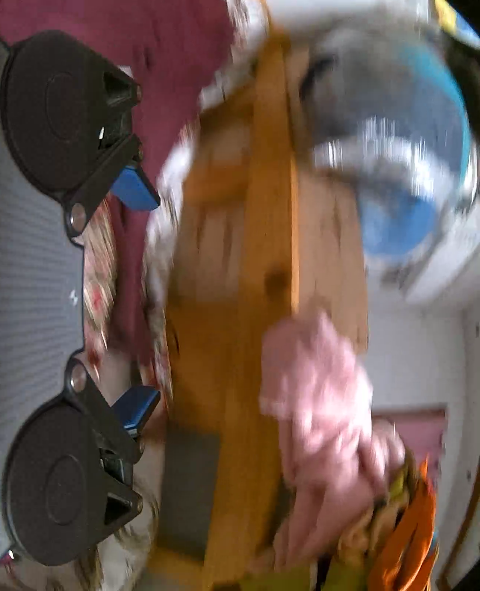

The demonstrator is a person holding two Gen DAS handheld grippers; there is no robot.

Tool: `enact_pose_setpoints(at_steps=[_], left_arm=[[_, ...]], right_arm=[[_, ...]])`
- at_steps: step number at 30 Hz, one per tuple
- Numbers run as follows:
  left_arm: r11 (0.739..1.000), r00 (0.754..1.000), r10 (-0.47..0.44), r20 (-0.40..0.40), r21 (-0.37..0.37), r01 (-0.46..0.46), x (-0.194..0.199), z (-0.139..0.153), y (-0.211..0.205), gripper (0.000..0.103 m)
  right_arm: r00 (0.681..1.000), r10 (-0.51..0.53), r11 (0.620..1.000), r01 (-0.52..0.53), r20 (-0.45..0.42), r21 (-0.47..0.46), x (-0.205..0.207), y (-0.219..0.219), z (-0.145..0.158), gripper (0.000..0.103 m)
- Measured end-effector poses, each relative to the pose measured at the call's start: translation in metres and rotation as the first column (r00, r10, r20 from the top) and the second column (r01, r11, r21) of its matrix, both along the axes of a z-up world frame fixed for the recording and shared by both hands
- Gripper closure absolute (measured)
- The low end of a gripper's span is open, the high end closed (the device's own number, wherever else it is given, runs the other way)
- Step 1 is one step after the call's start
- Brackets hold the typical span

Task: Fold small clothes
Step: 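Grasp the sleeve cuff with the right tool and lift it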

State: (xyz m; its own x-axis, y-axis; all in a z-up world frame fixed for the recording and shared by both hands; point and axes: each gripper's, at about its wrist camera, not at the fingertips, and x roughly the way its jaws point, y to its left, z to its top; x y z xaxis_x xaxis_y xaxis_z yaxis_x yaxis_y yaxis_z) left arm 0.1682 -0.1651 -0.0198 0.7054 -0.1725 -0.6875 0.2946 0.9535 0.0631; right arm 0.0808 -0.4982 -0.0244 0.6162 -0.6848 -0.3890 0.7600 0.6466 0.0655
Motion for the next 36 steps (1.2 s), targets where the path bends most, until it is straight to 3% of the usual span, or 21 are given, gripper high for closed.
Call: enact_pose_setpoints(at_steps=[6,12,15,18,27,30,32,36], left_arm=[[0.999,0.998,0.015,-0.060,0.032,-0.013,-0.005,-0.020,0.003,0.001],[0.998,0.995,0.047,-0.093,0.033,-0.044,-0.008,-0.023,0.014,0.001],[0.998,0.995,0.037,-0.091,0.045,-0.033,-0.009,-0.023,0.015,0.001],[0.998,0.996,0.024,-0.088,0.053,-0.019,-0.012,-0.023,0.015,0.001],[0.995,0.996,-0.043,-0.078,0.086,0.050,-0.018,-0.015,0.016,0.001],[0.994,0.997,-0.053,-0.064,0.096,0.059,-0.018,-0.010,0.016,0.001],[0.995,0.997,-0.047,-0.067,0.087,0.053,-0.016,-0.007,0.017,0.001],[0.997,0.997,-0.038,-0.074,0.069,0.043,-0.012,0.000,0.022,0.001]], right_arm=[[0.999,-0.038,0.994,0.038,-0.008,0.105,0.015,-0.019,-0.014,0.000],[0.999,0.016,0.980,-0.023,0.039,0.197,0.026,-0.023,-0.021,0.001],[0.999,0.011,0.952,-0.020,0.033,0.304,0.031,-0.034,-0.029,0.006],[0.999,-0.012,0.951,0.000,0.037,0.309,0.029,-0.036,-0.032,0.012],[0.999,-0.027,0.956,0.011,0.048,0.294,0.023,-0.043,-0.041,0.046],[0.998,-0.026,0.953,0.008,0.055,0.301,0.023,-0.046,-0.043,0.062],[0.997,-0.021,0.953,-0.001,0.071,0.302,0.022,-0.046,-0.043,0.078],[0.995,0.010,0.974,-0.033,0.103,0.225,0.021,-0.036,-0.036,0.088]])
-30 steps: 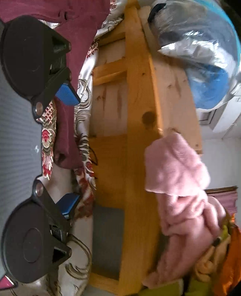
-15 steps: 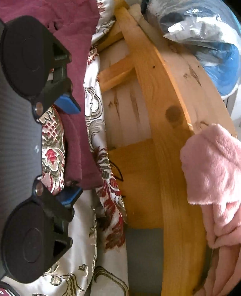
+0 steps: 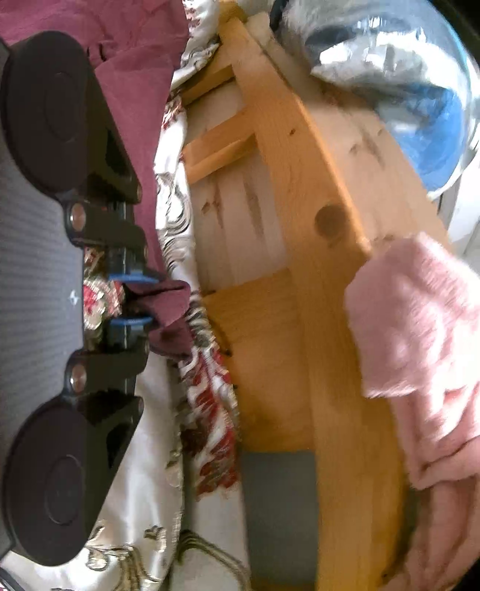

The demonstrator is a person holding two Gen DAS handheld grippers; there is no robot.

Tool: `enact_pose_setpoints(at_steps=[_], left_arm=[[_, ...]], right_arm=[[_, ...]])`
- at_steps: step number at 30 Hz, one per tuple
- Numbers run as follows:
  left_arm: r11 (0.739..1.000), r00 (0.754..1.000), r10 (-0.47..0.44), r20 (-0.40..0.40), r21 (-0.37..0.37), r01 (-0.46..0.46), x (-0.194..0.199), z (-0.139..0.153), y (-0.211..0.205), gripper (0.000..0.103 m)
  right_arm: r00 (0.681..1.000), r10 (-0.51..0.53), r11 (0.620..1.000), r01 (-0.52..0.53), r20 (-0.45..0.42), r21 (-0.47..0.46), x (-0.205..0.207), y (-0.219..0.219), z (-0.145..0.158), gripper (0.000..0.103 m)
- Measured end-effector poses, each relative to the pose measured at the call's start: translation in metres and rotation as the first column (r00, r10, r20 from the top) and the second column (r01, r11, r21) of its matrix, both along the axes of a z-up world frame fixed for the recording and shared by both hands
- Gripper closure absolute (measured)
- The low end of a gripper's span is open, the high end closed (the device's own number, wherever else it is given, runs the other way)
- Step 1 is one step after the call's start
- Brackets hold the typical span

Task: Fold small clothes
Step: 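Grasp the sleeve cuff with the right tool and lift it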

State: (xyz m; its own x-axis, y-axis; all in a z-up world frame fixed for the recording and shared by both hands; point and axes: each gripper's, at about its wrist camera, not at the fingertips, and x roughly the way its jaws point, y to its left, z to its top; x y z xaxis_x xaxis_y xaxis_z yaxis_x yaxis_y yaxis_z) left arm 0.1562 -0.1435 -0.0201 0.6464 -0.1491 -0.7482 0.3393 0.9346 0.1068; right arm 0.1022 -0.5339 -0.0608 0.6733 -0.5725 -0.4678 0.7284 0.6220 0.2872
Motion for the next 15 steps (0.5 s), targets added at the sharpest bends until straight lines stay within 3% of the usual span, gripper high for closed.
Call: enact_pose_setpoints(at_steps=[4,8,11,15], left_arm=[[1.000,1.000,0.010,0.014,-0.009,-0.010,0.002,0.008,0.006,0.001],[1.000,0.999,0.018,0.040,-0.002,-0.018,0.006,0.015,0.012,0.001],[0.998,0.993,0.062,0.100,-0.009,-0.062,0.009,0.023,0.021,0.001],[0.992,0.981,0.128,0.147,-0.038,-0.124,0.021,0.037,0.038,0.001]], right_arm=[[0.999,0.049,0.989,-0.049,-0.004,-0.138,0.006,0.019,0.009,0.090],[0.992,0.122,0.953,-0.124,-0.027,-0.278,0.018,0.044,0.024,0.091],[0.980,0.195,0.889,-0.195,-0.044,-0.415,0.030,0.068,0.039,0.091],[0.946,0.322,0.799,-0.290,-0.033,-0.527,0.053,0.103,0.061,0.091]])
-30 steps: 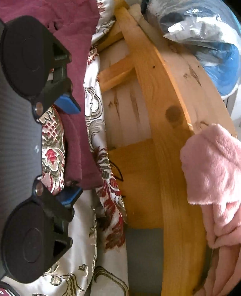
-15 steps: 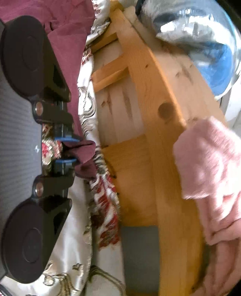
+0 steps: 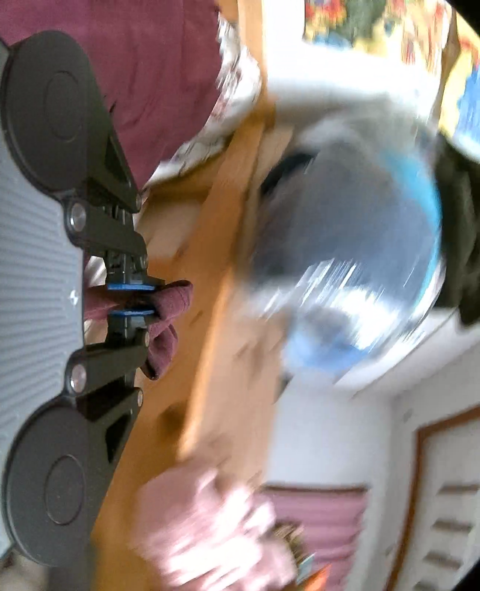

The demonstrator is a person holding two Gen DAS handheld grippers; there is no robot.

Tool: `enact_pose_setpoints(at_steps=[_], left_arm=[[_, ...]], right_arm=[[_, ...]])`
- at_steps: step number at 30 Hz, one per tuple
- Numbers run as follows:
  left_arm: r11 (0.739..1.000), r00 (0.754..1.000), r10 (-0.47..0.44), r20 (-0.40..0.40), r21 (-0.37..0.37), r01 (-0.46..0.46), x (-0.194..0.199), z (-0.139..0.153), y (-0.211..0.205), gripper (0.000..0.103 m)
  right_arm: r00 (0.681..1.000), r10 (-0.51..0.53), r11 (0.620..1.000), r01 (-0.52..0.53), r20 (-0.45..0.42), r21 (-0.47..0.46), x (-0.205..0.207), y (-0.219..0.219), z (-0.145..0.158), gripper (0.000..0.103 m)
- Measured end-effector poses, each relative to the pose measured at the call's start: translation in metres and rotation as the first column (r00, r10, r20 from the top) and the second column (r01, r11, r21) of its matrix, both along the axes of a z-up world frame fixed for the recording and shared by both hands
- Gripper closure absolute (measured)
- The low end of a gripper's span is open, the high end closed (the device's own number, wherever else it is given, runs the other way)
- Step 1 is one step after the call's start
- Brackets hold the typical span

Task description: Fold small clothes

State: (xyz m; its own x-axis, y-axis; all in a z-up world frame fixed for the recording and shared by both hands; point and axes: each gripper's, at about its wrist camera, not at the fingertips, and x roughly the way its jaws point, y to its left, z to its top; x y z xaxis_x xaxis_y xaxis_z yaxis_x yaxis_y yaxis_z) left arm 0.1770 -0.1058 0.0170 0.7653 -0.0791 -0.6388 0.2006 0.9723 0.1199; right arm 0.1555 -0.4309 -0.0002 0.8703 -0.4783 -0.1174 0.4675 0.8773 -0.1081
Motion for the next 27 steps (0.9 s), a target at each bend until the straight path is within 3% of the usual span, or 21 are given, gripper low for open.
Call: enact_pose_setpoints(at_steps=[3,6,9,13,16,18,21,25,27], left_arm=[[0.998,0.998,0.051,0.031,-0.026,-0.050,0.010,0.010,0.019,0.001],[0.994,0.992,0.105,0.071,-0.034,-0.103,0.016,0.017,0.038,0.001],[0.985,0.979,0.174,0.104,-0.042,-0.170,0.021,0.021,0.061,0.001],[0.968,0.964,0.249,0.096,-0.053,-0.245,0.028,0.020,0.085,0.001],[0.963,0.960,0.269,0.081,-0.042,-0.267,0.030,0.017,0.094,0.001],[0.962,0.959,0.274,0.076,-0.029,-0.272,0.031,0.014,0.095,0.001],[0.960,0.958,0.280,0.068,-0.023,-0.279,0.034,0.009,0.098,0.001],[0.951,0.951,0.306,0.035,-0.051,-0.304,0.039,0.004,0.097,0.001],[0.947,0.949,0.314,0.020,-0.077,-0.312,0.043,0.003,0.095,0.001]], right_arm=[[0.989,0.147,0.986,-0.145,0.020,-0.085,0.017,0.036,0.013,0.091],[0.952,0.307,0.936,-0.302,0.000,-0.182,0.032,0.080,0.017,0.091],[0.892,0.450,0.852,-0.445,-0.051,-0.277,0.034,0.130,0.011,0.092],[0.780,0.606,0.711,-0.619,-0.156,-0.334,0.032,0.180,-0.012,0.092],[0.702,0.668,0.611,-0.707,-0.248,-0.355,0.029,0.212,-0.033,0.092],[0.658,0.689,0.566,-0.750,-0.302,-0.343,0.021,0.225,-0.044,0.092],[0.613,0.699,0.520,-0.789,-0.369,-0.327,0.013,0.238,-0.060,0.091],[0.575,0.699,0.502,-0.818,-0.426,-0.281,0.006,0.237,-0.075,0.086],[0.537,0.716,0.497,-0.841,-0.446,-0.214,0.003,0.230,-0.074,0.066]])
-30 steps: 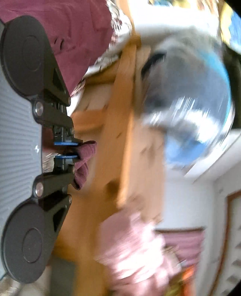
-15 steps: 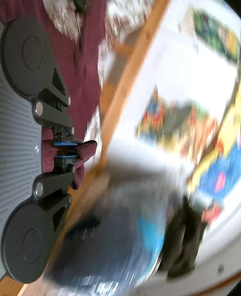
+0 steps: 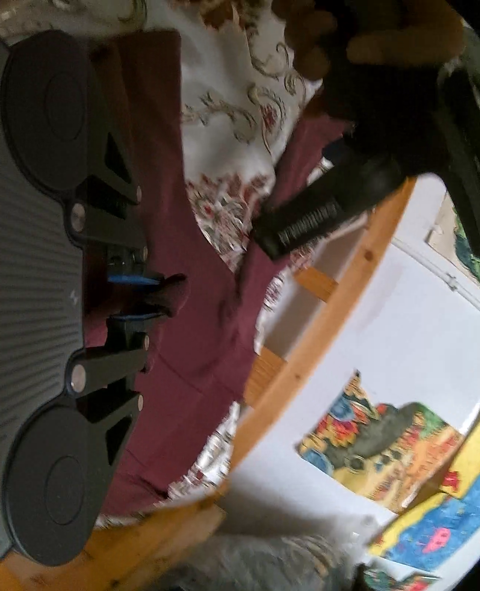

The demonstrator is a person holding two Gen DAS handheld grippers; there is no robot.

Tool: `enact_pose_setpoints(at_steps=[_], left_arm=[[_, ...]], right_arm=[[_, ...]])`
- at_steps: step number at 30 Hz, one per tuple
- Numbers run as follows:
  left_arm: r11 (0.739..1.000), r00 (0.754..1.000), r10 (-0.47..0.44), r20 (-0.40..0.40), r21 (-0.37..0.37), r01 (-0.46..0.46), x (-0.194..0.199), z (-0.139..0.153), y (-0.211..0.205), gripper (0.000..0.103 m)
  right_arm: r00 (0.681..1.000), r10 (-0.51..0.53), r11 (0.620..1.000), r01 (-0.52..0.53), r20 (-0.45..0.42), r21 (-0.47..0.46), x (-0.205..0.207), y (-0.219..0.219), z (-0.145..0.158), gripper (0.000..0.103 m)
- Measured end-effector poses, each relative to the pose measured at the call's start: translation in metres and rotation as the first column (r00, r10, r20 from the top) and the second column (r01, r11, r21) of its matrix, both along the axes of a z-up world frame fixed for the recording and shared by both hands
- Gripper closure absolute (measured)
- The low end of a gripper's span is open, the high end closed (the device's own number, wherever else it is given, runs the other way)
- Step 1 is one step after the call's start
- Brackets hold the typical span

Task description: Fold small clothes

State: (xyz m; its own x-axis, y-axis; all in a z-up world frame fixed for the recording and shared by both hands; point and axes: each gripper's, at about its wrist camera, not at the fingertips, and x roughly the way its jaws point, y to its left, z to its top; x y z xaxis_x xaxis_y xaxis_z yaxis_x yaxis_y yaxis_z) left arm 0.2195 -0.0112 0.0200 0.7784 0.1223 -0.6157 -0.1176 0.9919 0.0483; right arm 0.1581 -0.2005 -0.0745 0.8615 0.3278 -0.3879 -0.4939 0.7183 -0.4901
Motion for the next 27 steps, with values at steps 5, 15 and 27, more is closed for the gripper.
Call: enact_pose_setpoints(at_steps=[5,15,27], left_arm=[[0.999,1.000,-0.001,0.028,-0.053,0.003,0.006,0.003,-0.008,0.001],[0.985,0.990,-0.123,0.069,-0.110,0.130,0.016,-0.006,-0.042,0.001],[0.879,0.881,-0.472,0.005,0.079,0.470,-0.011,-0.056,-0.123,0.001]], right_arm=[[0.988,0.075,0.997,-0.070,-0.132,0.044,-0.023,-0.016,-0.002,0.030],[0.987,-0.118,0.982,0.132,-0.111,0.134,-0.005,-0.090,0.019,0.016],[0.803,-0.572,0.700,0.585,-0.168,0.411,0.031,-0.200,0.010,0.000]])
